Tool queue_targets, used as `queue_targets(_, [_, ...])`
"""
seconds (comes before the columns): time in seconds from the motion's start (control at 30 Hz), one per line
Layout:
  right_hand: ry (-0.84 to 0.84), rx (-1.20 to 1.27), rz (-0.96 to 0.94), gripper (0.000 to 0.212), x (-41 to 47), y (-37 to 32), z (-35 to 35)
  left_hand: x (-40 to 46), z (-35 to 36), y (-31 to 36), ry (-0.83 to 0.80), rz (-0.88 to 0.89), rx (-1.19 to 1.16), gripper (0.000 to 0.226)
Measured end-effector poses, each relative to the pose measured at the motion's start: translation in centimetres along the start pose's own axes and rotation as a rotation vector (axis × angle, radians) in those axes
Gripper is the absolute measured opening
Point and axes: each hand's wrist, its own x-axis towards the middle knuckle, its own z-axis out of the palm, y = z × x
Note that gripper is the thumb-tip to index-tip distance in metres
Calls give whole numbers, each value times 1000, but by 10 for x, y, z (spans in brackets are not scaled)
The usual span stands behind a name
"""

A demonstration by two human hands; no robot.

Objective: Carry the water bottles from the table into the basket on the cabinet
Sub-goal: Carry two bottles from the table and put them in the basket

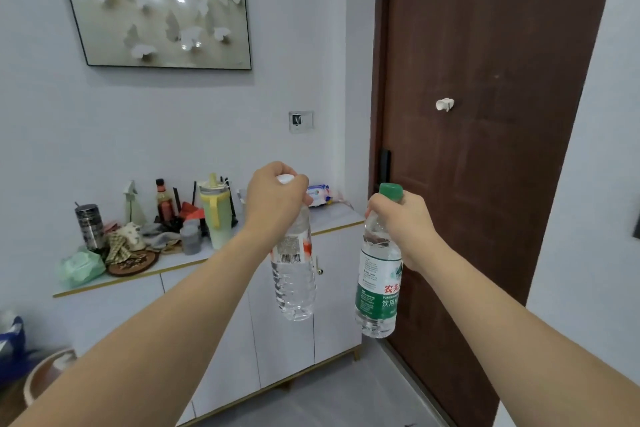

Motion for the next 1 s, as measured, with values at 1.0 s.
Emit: queue_targets(1.0, [-248, 1, 84, 7, 477, 151, 184, 451, 94, -215, 125, -9, -7, 14])
